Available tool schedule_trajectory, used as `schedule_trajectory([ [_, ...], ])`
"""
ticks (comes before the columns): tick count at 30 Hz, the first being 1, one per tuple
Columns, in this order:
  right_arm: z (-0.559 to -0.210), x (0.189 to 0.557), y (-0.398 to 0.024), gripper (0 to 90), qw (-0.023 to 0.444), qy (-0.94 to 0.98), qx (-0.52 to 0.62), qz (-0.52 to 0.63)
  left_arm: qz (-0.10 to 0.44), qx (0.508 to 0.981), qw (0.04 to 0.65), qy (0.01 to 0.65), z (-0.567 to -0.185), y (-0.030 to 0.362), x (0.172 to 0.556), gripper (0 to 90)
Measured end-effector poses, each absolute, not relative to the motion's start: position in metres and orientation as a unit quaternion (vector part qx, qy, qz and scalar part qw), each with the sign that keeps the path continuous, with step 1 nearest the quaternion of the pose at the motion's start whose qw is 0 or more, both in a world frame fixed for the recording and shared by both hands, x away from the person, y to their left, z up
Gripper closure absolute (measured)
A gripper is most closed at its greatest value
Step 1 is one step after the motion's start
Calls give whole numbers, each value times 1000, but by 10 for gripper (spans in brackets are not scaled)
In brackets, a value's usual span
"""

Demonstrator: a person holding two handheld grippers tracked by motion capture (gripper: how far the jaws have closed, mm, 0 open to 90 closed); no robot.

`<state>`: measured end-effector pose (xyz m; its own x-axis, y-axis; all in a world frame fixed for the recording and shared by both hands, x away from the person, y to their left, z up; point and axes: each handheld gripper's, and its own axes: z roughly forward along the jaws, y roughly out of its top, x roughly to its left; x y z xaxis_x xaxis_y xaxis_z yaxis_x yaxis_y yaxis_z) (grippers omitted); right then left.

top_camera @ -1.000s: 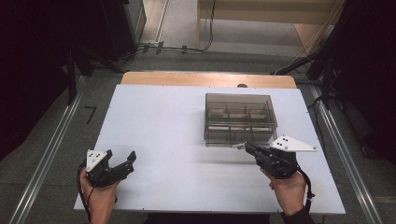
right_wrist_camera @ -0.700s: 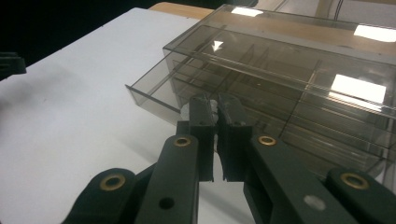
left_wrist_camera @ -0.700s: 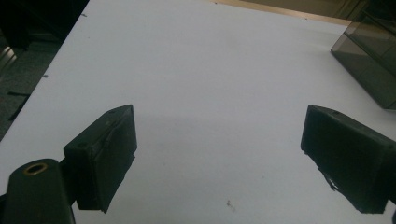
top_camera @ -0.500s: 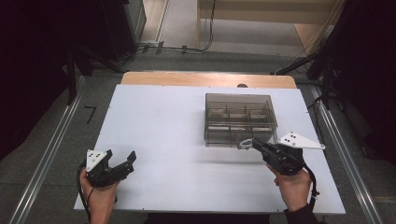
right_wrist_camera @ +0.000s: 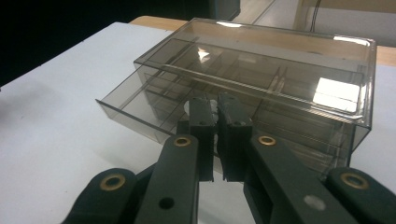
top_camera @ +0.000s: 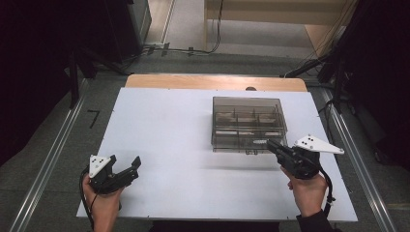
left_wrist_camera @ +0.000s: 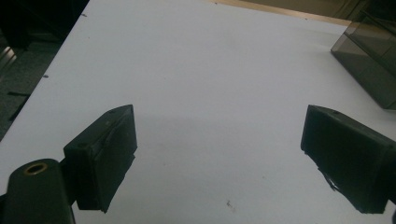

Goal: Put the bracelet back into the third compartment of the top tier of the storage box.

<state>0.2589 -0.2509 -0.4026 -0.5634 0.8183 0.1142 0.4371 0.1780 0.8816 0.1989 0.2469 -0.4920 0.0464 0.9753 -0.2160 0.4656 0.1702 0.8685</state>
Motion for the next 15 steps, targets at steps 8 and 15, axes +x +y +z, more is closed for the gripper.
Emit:
schedule_trajectory([
  [8, -407, 265, -260, 835, 209, 733, 438, 476, 290, 575, 439, 626, -492, 247, 199, 107],
  [15, -414, 273, -269, 835, 213, 727, 455, 469, 290, 575, 439, 626, -492, 247, 199, 107],
])
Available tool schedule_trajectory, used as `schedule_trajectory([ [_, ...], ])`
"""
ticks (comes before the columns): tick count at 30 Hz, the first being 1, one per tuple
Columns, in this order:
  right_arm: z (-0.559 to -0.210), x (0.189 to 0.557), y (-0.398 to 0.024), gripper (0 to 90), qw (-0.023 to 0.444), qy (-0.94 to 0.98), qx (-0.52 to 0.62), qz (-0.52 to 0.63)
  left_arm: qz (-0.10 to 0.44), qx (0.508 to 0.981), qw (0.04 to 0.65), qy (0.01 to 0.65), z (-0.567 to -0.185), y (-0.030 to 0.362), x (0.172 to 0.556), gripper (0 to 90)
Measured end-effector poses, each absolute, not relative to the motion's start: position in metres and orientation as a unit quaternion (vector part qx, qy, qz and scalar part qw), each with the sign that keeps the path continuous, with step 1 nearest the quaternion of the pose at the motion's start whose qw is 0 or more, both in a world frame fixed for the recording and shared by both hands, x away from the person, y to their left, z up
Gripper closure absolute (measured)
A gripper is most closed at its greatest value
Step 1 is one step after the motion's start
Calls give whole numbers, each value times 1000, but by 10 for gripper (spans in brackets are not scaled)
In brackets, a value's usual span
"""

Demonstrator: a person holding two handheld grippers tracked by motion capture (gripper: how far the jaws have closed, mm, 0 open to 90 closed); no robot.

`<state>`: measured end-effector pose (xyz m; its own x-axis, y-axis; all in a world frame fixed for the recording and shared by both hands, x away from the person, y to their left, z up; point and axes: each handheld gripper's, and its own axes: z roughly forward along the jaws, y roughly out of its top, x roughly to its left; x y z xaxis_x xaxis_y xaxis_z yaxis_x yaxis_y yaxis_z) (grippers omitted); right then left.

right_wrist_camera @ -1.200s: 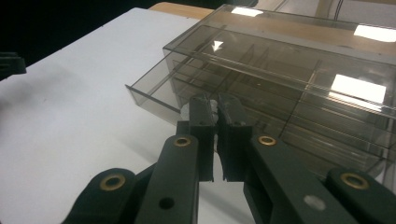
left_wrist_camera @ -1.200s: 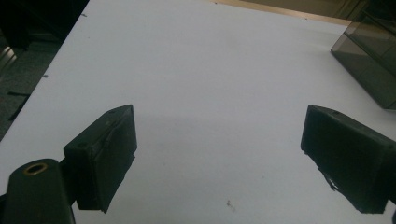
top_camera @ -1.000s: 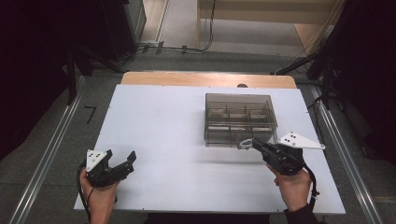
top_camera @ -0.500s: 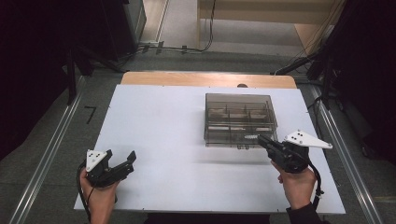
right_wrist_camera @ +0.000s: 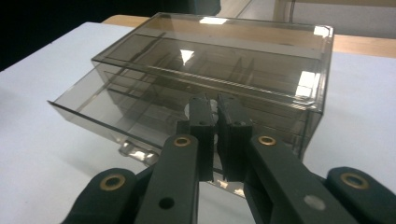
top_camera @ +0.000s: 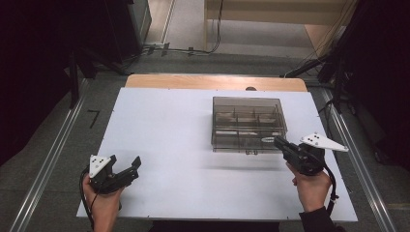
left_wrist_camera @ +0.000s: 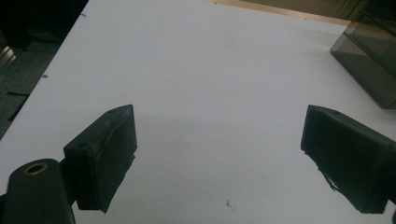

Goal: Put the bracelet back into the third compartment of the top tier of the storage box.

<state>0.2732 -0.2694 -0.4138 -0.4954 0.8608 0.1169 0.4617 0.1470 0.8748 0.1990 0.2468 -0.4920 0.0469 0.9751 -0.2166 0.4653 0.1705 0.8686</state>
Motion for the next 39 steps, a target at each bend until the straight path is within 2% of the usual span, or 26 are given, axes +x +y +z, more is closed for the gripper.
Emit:
schedule_trajectory([
  [39, -433, 294, -280, 831, 215, 738, 482, 420, 289, 574, 440, 627, -492, 247, 199, 107],
])
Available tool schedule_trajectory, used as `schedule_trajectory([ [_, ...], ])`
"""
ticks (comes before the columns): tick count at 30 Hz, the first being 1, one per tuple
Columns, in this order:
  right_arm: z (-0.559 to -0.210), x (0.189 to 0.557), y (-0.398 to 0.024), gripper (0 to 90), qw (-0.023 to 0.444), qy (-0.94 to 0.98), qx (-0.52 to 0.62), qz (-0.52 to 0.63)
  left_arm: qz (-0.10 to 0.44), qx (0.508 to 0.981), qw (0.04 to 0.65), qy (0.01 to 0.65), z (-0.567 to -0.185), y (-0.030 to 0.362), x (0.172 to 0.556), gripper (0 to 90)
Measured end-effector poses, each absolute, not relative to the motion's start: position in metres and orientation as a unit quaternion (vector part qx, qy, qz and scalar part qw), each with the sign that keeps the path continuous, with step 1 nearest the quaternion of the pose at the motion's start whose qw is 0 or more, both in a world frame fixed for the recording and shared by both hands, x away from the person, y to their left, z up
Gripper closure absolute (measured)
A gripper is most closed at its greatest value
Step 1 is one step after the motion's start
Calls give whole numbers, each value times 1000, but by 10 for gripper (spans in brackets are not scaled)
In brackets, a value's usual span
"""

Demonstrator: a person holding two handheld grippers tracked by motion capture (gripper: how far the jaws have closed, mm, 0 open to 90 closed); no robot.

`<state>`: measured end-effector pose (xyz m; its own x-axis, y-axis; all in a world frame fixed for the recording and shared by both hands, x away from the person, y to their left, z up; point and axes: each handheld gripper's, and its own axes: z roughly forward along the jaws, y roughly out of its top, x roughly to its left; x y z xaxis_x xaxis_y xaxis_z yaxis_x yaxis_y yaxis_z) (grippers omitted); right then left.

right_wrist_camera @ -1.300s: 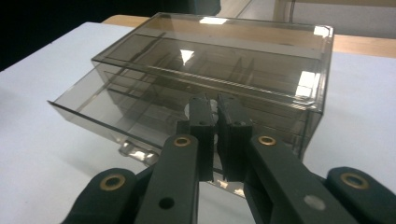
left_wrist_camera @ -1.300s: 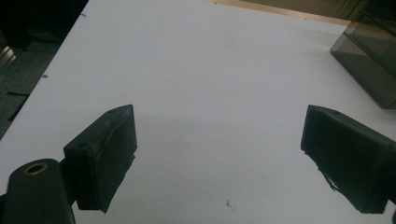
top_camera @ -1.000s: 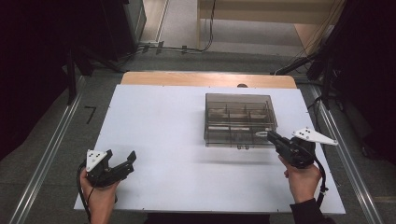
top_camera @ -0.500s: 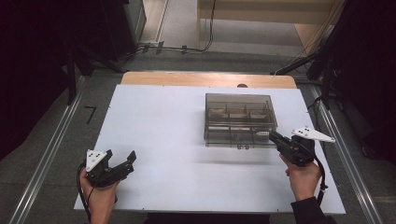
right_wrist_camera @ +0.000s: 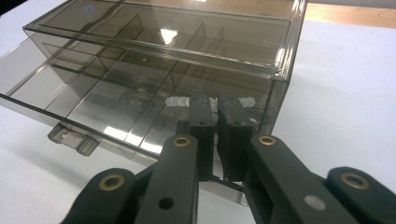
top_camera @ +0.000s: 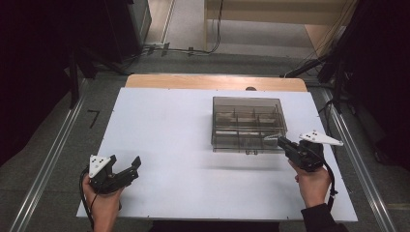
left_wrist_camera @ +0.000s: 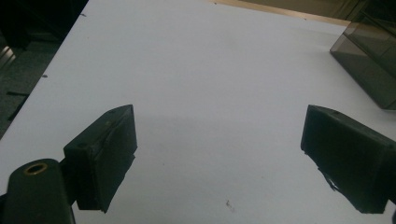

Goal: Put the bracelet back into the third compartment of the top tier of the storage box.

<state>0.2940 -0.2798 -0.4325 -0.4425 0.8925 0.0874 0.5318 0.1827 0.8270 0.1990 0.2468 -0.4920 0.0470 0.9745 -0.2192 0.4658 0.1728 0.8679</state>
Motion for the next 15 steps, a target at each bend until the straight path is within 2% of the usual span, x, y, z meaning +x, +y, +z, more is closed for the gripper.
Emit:
schedule_trajectory([
  [4, -433, 295, -279, 821, 211, 739, 484, 419, 290, 574, 439, 627, -492, 247, 199, 107],
  [10, -433, 294, -279, 737, 213, 737, 482, 423, 289, 574, 439, 628, -492, 247, 199, 107],
  [15, -432, 294, -277, 625, 212, 737, 480, 427, 290, 574, 440, 627, -492, 247, 199, 107],
])
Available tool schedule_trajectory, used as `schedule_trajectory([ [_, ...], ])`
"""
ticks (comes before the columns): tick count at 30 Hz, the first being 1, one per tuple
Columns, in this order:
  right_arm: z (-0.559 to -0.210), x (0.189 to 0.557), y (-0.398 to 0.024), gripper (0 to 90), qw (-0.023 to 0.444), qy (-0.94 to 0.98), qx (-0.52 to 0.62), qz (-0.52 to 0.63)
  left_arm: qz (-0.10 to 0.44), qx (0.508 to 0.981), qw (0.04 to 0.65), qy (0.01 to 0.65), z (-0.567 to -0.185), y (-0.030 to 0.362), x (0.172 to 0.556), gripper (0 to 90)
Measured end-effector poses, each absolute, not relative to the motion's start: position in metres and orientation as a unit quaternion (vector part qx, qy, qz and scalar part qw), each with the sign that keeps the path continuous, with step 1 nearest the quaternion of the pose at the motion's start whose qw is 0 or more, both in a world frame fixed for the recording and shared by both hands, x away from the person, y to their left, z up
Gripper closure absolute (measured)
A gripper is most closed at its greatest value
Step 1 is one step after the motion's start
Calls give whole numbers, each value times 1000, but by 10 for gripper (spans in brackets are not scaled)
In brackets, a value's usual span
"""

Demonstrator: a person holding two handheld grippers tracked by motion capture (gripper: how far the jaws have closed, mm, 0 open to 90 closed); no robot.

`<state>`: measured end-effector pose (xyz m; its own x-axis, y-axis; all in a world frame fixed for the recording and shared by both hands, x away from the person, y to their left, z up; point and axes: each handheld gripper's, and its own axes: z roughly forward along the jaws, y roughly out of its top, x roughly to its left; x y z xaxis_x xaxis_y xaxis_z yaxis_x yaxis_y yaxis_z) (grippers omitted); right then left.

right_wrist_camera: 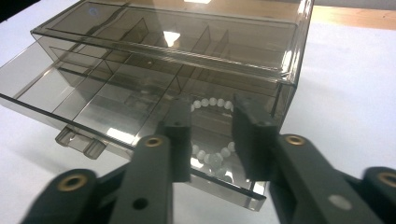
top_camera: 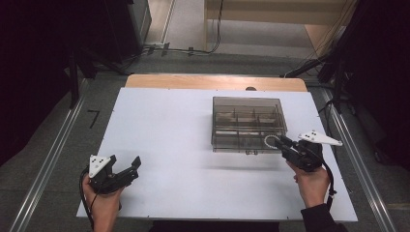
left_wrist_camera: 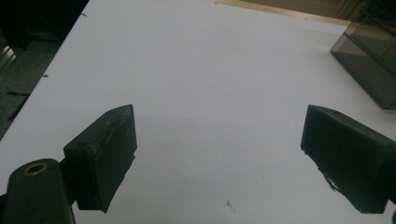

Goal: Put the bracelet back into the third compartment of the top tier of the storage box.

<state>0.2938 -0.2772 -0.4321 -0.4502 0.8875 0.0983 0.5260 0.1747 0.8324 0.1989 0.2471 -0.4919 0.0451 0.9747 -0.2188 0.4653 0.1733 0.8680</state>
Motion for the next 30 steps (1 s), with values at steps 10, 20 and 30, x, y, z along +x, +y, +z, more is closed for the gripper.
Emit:
schedule_trajectory([
  [10, -430, 294, -274, 445, 209, 739, 478, 427, 290, 574, 439, 628, -492, 247, 199, 106],
  [20, -429, 293, -273, 316, 217, 734, 479, 430, 290, 574, 439, 627, -492, 247, 199, 107],
  [30, -425, 289, -270, 268, 222, 734, 473, 435, 290, 574, 440, 627, -491, 247, 198, 106],
])
